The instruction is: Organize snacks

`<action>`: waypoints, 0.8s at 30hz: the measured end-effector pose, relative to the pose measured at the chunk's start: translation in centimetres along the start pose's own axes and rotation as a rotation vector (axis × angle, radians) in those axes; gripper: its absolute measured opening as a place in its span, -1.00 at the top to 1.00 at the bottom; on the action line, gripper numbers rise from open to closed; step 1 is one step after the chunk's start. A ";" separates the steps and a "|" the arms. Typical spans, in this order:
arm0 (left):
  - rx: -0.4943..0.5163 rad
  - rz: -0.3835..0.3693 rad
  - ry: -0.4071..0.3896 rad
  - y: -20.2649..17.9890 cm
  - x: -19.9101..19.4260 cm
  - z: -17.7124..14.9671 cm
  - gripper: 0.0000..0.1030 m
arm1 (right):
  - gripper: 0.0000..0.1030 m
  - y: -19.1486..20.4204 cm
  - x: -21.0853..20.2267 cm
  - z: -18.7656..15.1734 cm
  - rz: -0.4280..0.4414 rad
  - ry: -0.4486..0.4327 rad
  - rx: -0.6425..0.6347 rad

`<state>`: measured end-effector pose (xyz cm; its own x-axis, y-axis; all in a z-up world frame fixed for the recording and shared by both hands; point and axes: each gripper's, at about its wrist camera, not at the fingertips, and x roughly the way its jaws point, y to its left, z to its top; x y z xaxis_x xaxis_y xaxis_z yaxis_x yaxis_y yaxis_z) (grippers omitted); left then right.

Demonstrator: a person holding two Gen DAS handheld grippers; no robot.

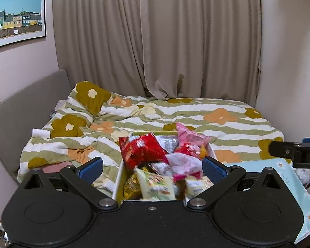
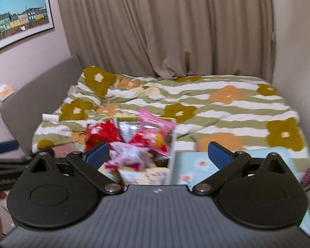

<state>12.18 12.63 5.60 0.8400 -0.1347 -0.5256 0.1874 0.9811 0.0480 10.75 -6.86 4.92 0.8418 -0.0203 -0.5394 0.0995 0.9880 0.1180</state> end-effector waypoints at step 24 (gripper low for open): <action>0.072 -0.020 0.040 -7.3 -3.8 -5.8 -1.00 | -1.00 -8.1 -6.5 -8.8 -0.152 0.134 0.052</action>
<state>4.68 6.83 2.30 0.8149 -0.1472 -0.5606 0.2412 0.9656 0.0972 -0.20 -13.42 0.18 0.7372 -0.1450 -0.6600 0.2507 0.9657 0.0678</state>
